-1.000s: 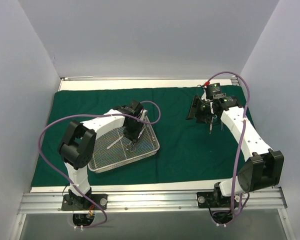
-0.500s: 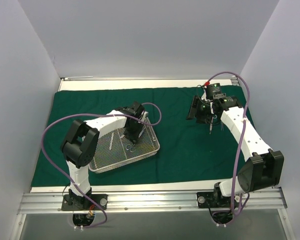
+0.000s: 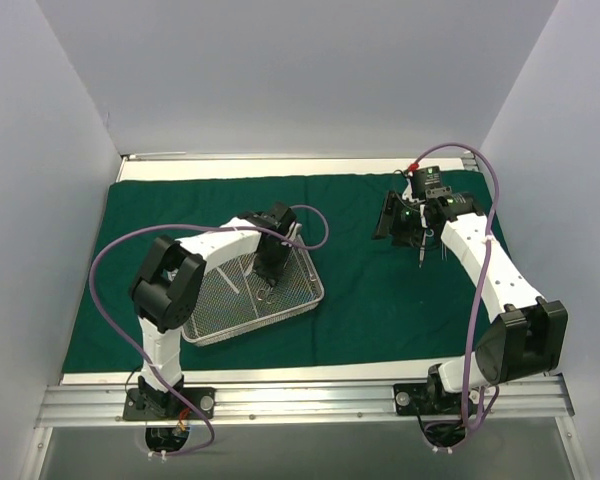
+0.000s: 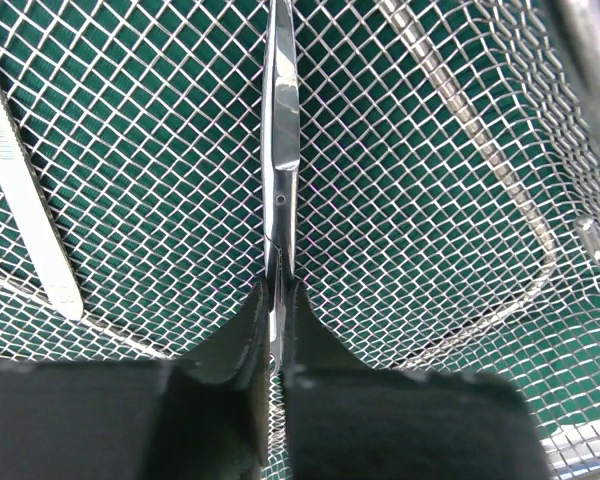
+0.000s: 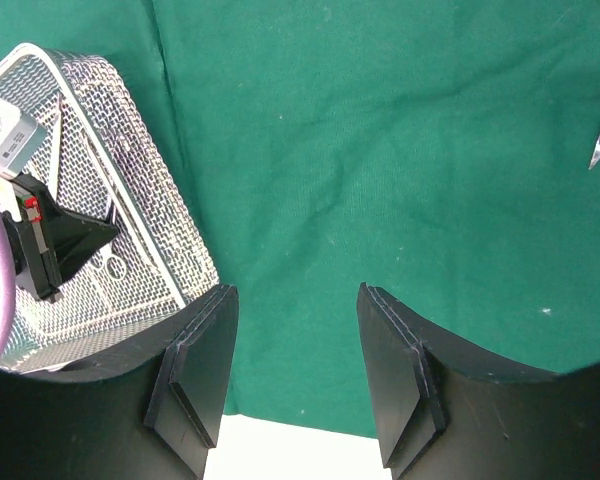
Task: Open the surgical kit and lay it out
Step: Pick up the medical item from the container.
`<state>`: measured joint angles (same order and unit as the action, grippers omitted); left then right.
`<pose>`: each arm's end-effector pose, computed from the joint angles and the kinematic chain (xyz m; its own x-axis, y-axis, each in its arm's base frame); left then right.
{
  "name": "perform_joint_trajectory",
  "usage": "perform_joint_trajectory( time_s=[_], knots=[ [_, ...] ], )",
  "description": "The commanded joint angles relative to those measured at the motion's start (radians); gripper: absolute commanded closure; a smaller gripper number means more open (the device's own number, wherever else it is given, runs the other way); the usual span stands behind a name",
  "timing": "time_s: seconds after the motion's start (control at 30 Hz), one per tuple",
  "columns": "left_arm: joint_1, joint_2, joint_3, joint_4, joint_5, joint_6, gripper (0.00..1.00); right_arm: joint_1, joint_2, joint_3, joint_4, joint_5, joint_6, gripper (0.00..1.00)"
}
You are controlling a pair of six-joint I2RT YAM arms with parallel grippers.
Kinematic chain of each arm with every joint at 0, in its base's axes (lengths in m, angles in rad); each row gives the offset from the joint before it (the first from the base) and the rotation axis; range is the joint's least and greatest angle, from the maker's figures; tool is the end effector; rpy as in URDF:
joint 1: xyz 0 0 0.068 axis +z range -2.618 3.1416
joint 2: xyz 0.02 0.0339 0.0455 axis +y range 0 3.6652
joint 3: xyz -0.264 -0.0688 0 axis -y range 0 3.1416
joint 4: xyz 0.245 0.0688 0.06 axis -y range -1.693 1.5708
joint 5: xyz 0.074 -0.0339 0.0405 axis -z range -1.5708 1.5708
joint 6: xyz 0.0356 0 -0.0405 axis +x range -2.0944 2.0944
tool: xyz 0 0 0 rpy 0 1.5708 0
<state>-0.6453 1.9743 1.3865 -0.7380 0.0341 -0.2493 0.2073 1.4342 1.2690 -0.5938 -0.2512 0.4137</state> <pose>0.3088 -0.2340 0.1641 -0.9010 0.3697 -0.2269 0.3977 0.9129 -0.0919 0.3057 0.0733 0.3193 -0.7677 0.2364 -0.5955 -0.0734 0.8909 0.4483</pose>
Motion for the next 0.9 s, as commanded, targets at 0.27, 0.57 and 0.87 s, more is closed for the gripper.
perform_joint_trajectory(
  time_s=[0.27,0.57,0.87],
  knots=[
    [0.032,-0.11,0.041,-0.178,0.082,0.082,0.98,0.026,0.011,0.061,0.006,0.036,-0.124,0.53],
    [0.091,-0.284,0.166,-0.294,0.315,0.076,0.98,0.109,0.037,0.098,0.219,-0.238,0.009,0.53],
    [0.124,-0.405,0.135,-0.233,0.43,0.004,0.98,0.205,0.058,-0.039,0.63,-0.444,0.341,0.44]
  ],
)
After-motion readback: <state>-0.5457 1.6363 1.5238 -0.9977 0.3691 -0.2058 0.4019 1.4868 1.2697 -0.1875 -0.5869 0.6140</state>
